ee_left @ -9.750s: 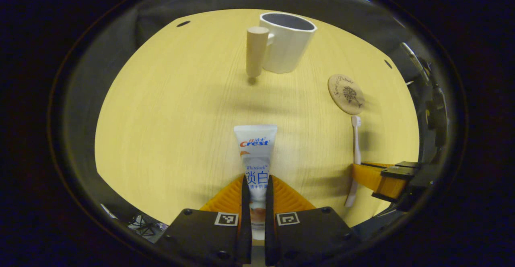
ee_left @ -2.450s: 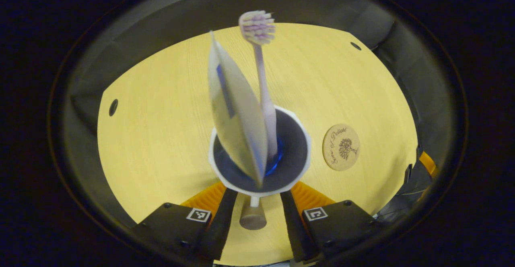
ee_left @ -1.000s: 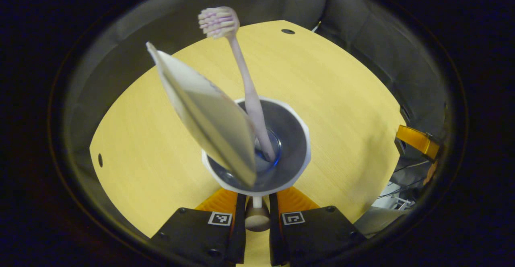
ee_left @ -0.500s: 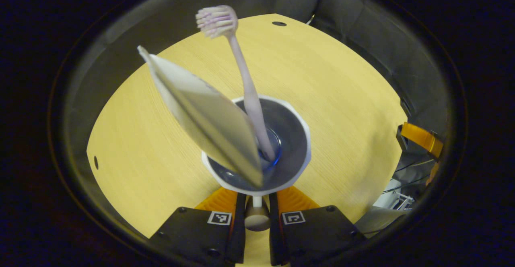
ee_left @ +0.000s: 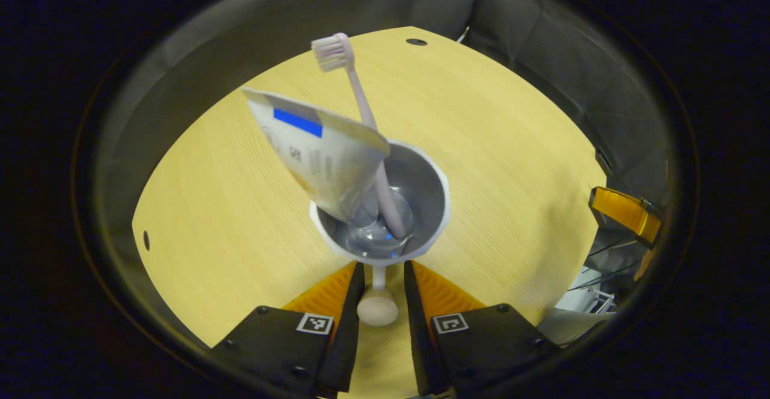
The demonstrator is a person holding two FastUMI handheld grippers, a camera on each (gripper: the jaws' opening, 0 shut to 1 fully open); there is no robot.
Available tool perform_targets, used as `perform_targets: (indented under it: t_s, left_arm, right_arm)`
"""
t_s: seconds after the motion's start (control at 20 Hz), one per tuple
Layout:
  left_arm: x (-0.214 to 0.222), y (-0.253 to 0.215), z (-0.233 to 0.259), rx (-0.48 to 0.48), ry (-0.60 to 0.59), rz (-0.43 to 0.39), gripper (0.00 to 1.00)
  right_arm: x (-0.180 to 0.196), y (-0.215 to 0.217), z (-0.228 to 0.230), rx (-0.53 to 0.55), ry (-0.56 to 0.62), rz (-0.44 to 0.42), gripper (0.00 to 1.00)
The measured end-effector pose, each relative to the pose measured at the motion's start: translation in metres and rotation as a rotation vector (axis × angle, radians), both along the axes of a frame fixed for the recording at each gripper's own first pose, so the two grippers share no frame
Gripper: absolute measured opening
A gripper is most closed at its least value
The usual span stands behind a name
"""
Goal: Put the toothbrush and toothpaste on the desktop into the cup, then pick up the cup and place it on the coaster on the desktop.
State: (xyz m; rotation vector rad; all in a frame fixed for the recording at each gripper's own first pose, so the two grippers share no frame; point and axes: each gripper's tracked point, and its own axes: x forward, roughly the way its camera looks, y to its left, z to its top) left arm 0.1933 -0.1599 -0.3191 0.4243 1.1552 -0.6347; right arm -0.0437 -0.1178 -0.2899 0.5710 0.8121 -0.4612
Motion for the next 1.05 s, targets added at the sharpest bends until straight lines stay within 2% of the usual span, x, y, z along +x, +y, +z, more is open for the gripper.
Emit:
perform_targets:
  t_s: [0.1,0.25,0.5,0.75,0.85,0.9,0.95,1.05]
  left_arm:
    - [-0.007,0.006,0.01,-0.028,-0.025,0.026,0.46]
    - [-0.017,0.016,0.044,-0.099,-0.127,0.094,0.43]
    - [-0.02,0.046,0.125,-0.257,-0.404,0.285,0.43]
    - [-0.032,0.08,0.204,-0.295,-0.638,0.464,0.46]
    - [-0.042,0.097,0.235,-0.31,-0.715,0.53,0.47]
    - [-0.053,0.105,0.252,-0.319,-0.748,0.555,0.43]
    - [-0.06,0.113,0.265,-0.322,-0.782,0.577,0.47]
    - [-0.066,0.127,0.293,-0.316,-0.874,0.611,0.43]
  right_arm:
    - [0.007,0.007,0.012,-0.024,-0.017,0.045,0.07]
    - [0.029,0.024,0.046,-0.088,-0.099,0.149,0.07]
    - [0.063,0.069,0.1,-0.182,-0.239,0.367,0.07]
    - [0.073,0.114,0.148,-0.293,-0.363,0.58,0.07]
    - [0.071,0.128,0.167,-0.318,-0.421,0.628,0.07]
    - [0.071,0.133,0.175,-0.327,-0.45,0.639,0.07]
    - [0.073,0.135,0.184,-0.332,-0.476,0.64,0.07]
    - [0.076,0.135,0.198,-0.337,-0.516,0.622,0.07]
